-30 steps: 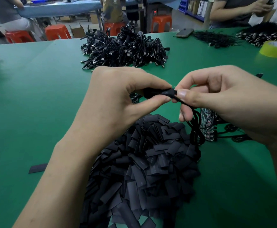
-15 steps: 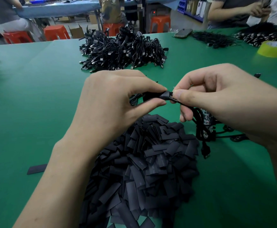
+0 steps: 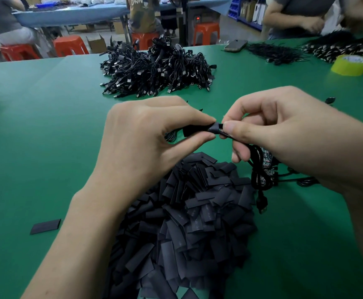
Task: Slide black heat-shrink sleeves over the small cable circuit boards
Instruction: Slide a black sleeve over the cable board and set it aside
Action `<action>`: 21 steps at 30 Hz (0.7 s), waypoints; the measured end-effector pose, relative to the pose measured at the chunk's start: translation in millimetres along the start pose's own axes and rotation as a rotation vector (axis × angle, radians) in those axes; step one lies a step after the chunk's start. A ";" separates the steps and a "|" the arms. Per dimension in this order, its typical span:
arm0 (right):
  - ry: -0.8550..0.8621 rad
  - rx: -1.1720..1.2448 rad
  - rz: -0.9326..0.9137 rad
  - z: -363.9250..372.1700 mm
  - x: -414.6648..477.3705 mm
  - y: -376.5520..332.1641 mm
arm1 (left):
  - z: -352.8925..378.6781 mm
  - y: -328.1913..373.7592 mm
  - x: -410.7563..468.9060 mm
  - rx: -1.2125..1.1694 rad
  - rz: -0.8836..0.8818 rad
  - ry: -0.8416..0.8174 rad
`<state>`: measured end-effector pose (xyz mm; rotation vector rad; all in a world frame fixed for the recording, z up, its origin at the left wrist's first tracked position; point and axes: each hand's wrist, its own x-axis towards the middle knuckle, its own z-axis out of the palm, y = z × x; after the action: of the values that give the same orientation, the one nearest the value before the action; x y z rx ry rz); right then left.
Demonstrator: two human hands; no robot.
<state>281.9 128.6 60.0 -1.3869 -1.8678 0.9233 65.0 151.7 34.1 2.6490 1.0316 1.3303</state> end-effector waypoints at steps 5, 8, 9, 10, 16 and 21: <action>-0.004 0.008 -0.001 0.2 0.7 1.0 | 0.3 -1.5 0.0 0.004 0.014 -0.008; 0.006 0.017 0.012 0.1 0.1 -0.1 | 1.5 -1.6 -0.2 0.007 0.022 -0.002; 0.008 0.017 0.018 0.1 0.1 -0.4 | 2.2 -1.3 -0.2 0.009 0.025 0.003; 0.010 0.011 0.021 0.0 0.1 -0.5 | 2.7 -1.0 0.0 0.010 0.026 0.007; 0.056 -0.086 -0.023 1.4 0.0 -3.5 | 0.7 1.6 2.4 -0.078 -0.147 -0.035; 0.097 -0.273 -0.071 8.3 0.6 -9.8 | 5.3 4.7 4.0 -0.243 -0.405 -0.160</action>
<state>269.8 125.8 63.6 -1.4839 -2.0099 0.5709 73.1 151.7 34.9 2.1796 1.2108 1.0628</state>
